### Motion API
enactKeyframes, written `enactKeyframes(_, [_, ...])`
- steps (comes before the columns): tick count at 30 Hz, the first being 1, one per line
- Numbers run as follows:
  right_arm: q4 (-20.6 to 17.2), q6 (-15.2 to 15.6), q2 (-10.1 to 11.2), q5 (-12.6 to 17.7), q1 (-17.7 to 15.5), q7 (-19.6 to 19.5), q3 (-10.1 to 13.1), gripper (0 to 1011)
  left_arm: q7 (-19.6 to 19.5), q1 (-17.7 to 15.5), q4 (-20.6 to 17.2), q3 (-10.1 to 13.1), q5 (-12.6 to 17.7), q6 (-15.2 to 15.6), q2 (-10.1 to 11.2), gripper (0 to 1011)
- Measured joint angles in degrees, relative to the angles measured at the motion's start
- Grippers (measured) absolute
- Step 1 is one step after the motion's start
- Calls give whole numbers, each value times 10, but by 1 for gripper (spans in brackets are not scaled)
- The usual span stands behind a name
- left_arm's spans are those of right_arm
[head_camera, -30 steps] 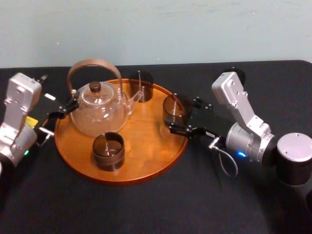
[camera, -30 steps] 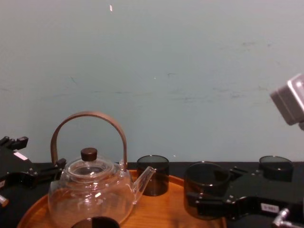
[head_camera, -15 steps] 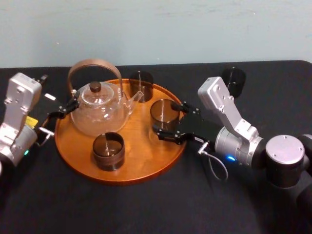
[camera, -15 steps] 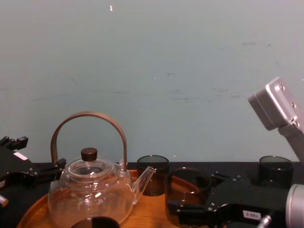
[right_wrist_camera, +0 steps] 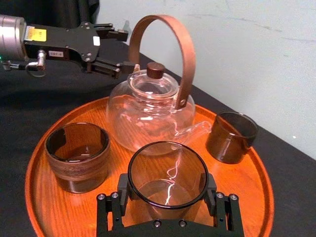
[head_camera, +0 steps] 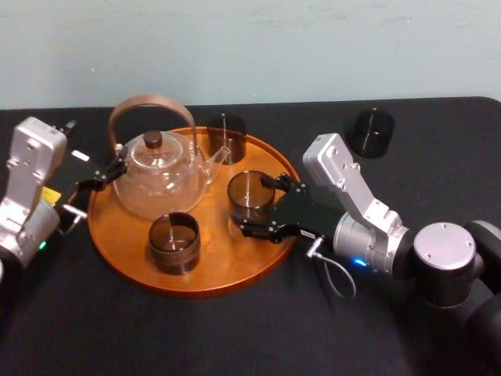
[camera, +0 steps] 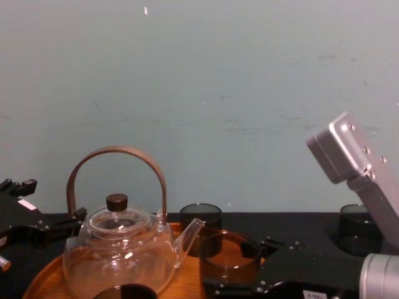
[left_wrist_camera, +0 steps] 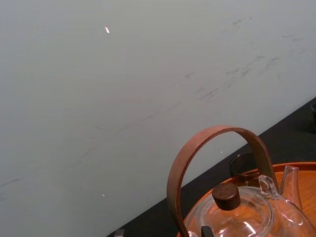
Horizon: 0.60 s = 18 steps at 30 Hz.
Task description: Pick up the glass from the table and place it on the tray.
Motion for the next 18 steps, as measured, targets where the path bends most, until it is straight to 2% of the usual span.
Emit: enactKeyframes(18, [15,-5,-11,-4,7,9,-21,913,0,0,0,0,0,0,0,1010])
